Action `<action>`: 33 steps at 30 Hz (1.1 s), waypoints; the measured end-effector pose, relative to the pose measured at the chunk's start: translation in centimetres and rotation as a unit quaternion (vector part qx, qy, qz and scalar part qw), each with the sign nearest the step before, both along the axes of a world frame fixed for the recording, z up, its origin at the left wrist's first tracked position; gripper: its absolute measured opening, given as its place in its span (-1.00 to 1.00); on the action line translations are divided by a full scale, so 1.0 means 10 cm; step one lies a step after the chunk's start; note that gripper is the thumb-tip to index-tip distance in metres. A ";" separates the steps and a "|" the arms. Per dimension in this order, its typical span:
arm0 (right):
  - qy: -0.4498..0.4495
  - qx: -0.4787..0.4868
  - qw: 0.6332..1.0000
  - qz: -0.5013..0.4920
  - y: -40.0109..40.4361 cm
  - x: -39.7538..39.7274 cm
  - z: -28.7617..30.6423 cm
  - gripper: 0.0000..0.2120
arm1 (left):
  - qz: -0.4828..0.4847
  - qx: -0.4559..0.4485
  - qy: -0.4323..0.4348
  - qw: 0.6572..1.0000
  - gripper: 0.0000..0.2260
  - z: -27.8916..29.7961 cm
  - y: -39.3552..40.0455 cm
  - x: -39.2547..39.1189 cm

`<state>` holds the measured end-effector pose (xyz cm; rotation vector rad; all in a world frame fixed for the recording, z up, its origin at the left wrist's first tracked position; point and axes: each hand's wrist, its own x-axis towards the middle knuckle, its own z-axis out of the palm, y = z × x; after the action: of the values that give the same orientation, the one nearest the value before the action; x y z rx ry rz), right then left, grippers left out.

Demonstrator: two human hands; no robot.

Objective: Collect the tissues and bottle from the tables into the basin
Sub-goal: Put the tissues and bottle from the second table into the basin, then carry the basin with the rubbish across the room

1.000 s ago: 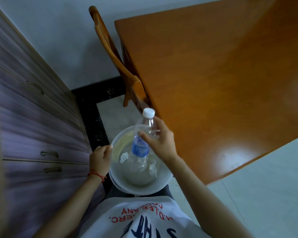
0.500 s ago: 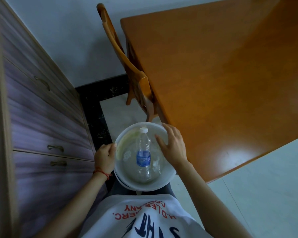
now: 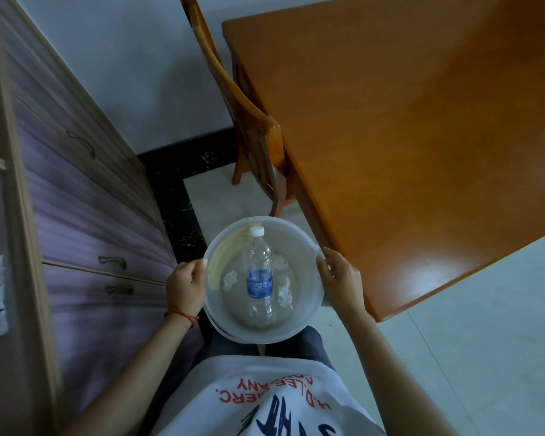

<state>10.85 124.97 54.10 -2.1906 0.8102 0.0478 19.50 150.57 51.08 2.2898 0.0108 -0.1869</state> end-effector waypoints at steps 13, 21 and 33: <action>-0.007 0.084 0.996 0.023 0.01 -0.28 -0.13 -0.75 | 0.044 0.003 0.016 0.999 -0.66 0.08 0.01 -0.42; -0.037 0.078 0.993 0.076 -0.22 -0.67 -0.17 -0.75 | 0.104 0.034 0.023 0.994 -0.63 0.17 -0.14 -1.03; -0.037 0.061 0.995 0.064 -0.11 -1.45 -0.22 -0.77 | 0.101 0.025 0.041 0.994 -0.63 0.22 -0.08 -1.56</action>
<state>-3.69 123.89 51.93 -2.1135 0.6099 0.0762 3.86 149.74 53.29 2.3117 0.2920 -0.1771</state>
